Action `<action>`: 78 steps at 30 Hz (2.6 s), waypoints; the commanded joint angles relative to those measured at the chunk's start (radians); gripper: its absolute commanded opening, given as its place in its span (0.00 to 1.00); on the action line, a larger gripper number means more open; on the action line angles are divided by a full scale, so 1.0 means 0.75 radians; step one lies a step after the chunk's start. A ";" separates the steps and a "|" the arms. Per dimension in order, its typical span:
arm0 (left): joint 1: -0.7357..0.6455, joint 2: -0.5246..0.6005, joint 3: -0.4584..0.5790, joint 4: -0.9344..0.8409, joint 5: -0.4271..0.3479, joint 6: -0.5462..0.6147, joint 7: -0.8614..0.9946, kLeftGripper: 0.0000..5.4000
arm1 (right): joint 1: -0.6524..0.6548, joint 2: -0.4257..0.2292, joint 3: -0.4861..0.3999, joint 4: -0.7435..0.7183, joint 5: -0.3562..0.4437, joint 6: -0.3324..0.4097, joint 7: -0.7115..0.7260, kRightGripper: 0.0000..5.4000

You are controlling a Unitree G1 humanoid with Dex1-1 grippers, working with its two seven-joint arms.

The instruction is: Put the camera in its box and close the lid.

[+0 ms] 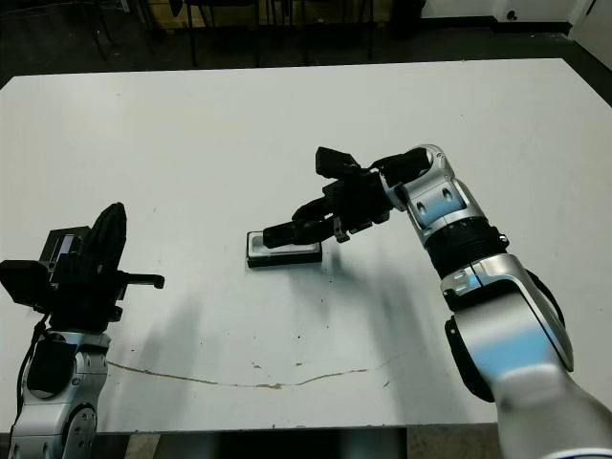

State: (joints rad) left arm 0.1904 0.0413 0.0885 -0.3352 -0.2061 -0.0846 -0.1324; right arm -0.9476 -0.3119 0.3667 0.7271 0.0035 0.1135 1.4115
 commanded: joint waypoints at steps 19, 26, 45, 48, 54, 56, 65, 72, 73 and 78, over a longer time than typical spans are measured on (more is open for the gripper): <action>0.016 0.004 0.002 0.022 -0.001 0.000 0.000 0.00 | -0.034 0.001 -0.012 0.011 -0.024 -0.029 0.012 0.15; 0.012 0.004 0.004 0.025 -0.007 -0.002 -0.004 0.00 | -0.026 0.005 -0.004 0.038 -0.039 0.003 0.013 0.15; 0.016 0.002 0.003 0.022 -0.011 -0.001 -0.005 0.00 | 0.020 0.000 0.077 -0.013 -0.134 0.019 -0.013 0.15; 0.017 0.003 0.001 0.021 -0.005 -0.002 -0.003 0.00 | 0.022 0.003 0.082 -0.013 -0.136 0.041 -0.008 0.15; 0.016 0.001 0.002 0.027 -0.005 -0.006 -0.002 0.00 | 0.042 0.000 0.094 -0.052 -0.149 0.027 -0.016 0.15; 0.018 0.002 0.002 0.027 -0.008 -0.008 -0.005 0.00 | 0.042 0.003 0.097 -0.050 -0.146 0.028 -0.011 0.15; 0.021 -0.002 0.000 0.022 -0.015 -0.001 -0.003 0.00 | 0.035 0.033 0.113 -0.023 -0.146 -0.004 -0.019 0.15; 0.023 -0.009 -0.007 0.019 -0.007 0.000 0.006 0.00 | 0.010 0.103 0.137 0.024 -0.162 0.017 -0.034 0.15; 0.023 -0.008 -0.007 0.020 -0.009 -0.002 0.003 0.00 | 0.008 0.111 0.144 0.024 -0.168 0.027 -0.039 0.15; 0.028 -0.013 -0.005 0.023 -0.022 -0.004 0.000 0.00 | 0.007 0.148 0.177 -0.002 -0.198 0.102 -0.059 0.15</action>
State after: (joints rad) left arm 0.1966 0.0342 0.0827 -0.3302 -0.2157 -0.0965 -0.1329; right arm -0.9612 -0.2254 0.4685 0.7241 -0.1284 0.1743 1.3697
